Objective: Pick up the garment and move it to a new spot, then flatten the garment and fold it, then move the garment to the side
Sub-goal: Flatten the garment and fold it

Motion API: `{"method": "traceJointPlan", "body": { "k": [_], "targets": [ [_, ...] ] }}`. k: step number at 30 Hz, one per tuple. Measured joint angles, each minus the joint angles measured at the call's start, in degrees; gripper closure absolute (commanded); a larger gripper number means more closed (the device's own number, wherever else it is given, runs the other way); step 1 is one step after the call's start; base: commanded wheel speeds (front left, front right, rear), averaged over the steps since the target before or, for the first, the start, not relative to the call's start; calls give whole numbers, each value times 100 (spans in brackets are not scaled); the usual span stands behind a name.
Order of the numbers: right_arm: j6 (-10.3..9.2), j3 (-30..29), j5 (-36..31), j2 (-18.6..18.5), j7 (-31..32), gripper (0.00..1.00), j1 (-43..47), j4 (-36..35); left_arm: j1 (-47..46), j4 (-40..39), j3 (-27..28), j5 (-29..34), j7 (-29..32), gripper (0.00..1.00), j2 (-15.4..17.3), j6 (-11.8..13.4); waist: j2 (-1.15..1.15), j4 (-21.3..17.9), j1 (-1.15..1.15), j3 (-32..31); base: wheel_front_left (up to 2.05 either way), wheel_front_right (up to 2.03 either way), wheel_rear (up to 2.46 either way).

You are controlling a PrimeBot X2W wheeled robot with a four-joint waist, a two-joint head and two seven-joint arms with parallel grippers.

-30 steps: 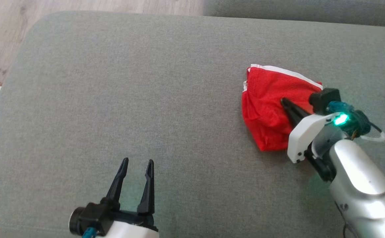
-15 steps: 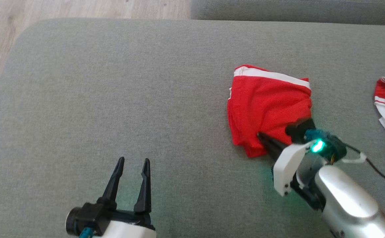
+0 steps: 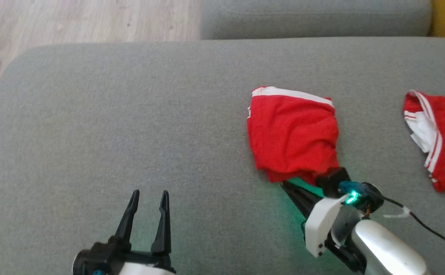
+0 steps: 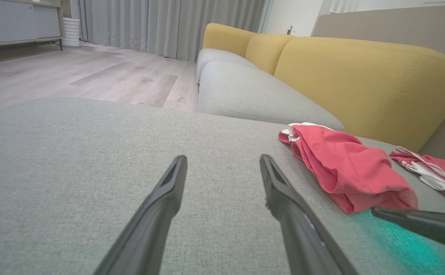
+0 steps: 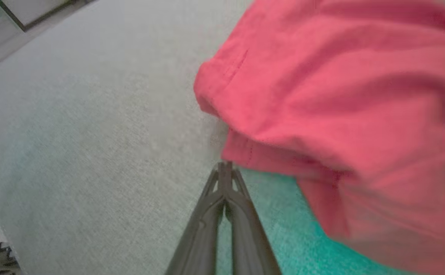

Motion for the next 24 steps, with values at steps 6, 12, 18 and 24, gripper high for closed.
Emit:
{"method": "traceJointPlan", "body": {
  "k": [6,12,18,24],
  "targets": [
    [0,-1062,-225,-2,-573,69,552,-706,178,-3,101,63,0,0,0,-2,0,-119,0,-260,0,0,0],
    [0,-2896,-905,147,-1145,0,1729,-1480,305,9,247,272,0,0,35,-59,0,-182,0,-551,0,0,0],
    [0,-3911,-1485,597,-1616,0,2647,-1819,396,105,320,422,0,0,69,-149,0,-138,-1,-694,0,0,0],
    [0,-4224,-1788,961,-1985,0,2897,-1756,508,320,402,495,0,0,78,-146,0,-123,0,-718,0,0,0]
  ]
}}
